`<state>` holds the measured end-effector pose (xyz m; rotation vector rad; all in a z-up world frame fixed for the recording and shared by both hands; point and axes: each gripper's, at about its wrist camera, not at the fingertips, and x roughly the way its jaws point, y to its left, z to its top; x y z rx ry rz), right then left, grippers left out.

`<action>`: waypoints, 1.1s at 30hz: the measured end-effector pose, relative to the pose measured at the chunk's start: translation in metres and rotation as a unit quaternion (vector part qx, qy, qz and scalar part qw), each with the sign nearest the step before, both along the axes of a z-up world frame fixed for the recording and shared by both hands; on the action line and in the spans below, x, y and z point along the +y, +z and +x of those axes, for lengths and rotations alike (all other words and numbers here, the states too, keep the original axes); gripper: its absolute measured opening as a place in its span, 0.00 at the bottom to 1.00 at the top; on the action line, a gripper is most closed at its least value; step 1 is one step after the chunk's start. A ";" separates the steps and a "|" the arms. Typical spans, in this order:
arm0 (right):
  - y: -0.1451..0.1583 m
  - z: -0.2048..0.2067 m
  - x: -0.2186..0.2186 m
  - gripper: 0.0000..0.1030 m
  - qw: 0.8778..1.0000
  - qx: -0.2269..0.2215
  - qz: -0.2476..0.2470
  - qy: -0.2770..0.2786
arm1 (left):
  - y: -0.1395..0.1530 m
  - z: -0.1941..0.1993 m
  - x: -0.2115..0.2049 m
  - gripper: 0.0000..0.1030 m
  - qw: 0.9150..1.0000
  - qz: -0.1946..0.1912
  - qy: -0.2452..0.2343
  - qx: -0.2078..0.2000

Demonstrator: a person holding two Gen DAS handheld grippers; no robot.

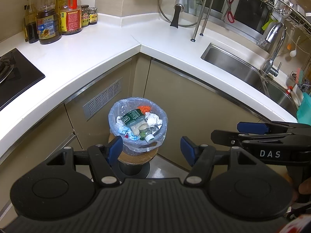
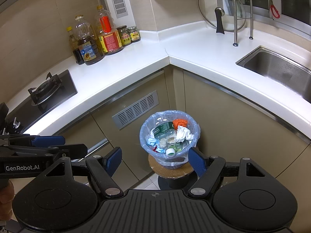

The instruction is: Collect trash

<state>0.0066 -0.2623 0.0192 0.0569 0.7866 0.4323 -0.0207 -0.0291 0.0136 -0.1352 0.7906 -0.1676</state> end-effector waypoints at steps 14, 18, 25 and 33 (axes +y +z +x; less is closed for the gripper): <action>0.000 0.000 -0.001 0.73 1.000 0.000 0.000 0.001 | 0.001 0.001 -0.002 0.61 1.000 0.000 0.000 -0.002; 0.000 0.000 -0.001 0.73 1.000 0.000 0.000 0.001 | 0.001 0.001 -0.003 0.61 1.000 0.000 0.000 -0.003; 0.001 0.001 0.000 0.73 1.000 0.000 0.001 0.002 | 0.002 0.000 -0.001 0.61 1.000 0.001 -0.001 -0.004; 0.001 0.002 -0.001 0.73 1.000 0.000 0.001 0.003 | 0.007 0.003 0.000 0.61 1.000 0.001 0.000 -0.009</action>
